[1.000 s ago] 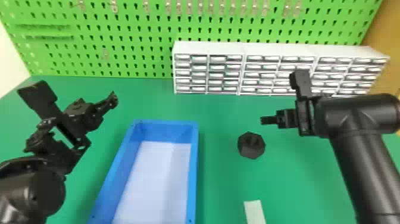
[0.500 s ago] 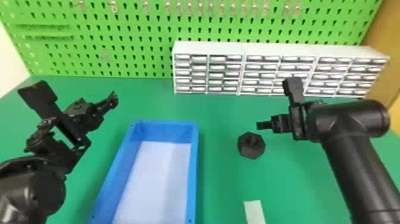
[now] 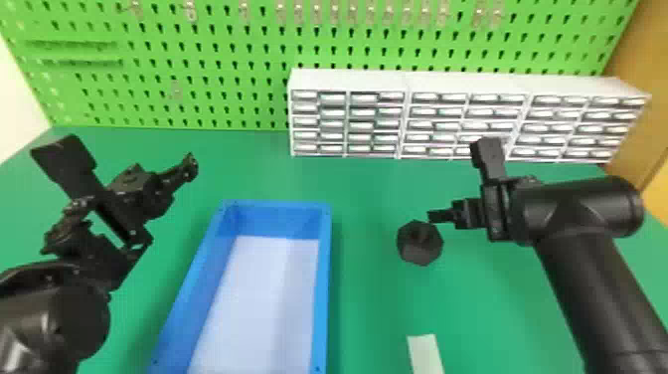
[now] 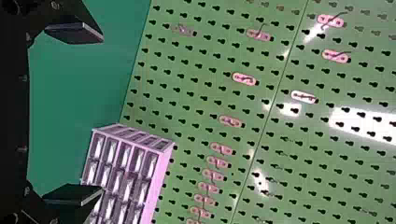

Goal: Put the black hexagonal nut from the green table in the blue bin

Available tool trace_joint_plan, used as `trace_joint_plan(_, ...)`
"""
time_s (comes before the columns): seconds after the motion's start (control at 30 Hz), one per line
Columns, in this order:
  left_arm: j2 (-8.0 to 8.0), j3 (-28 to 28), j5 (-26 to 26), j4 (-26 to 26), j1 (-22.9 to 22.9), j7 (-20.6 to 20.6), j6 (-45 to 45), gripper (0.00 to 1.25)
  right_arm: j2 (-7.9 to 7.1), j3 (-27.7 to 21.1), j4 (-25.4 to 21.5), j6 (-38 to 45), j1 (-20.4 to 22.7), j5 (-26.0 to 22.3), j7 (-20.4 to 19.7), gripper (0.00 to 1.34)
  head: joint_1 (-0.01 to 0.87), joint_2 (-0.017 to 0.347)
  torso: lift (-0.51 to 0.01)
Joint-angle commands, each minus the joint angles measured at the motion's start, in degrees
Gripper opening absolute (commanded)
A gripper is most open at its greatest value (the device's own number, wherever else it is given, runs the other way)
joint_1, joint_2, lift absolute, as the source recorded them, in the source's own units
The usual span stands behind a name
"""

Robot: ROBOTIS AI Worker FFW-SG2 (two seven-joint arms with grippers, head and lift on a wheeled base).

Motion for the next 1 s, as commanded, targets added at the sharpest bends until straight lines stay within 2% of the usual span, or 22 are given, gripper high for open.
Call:
trace_joint_plan(0.0,0.00,0.0,0.1,0.0,0.0,-0.1,0.0,1.11,0.00,0.3,0.8,-0.8,0.0,0.0,0.0,0.85,0.666,0.032,-0.100)
trace_joint_plan(0.97,0.00,0.2,0.2,0.0,0.1,-0.4,0.0,1.11,0.26,0.9,2.8,-2.4,0.9,-0.1,0.0,0.85,0.666,0.032,-0.100)
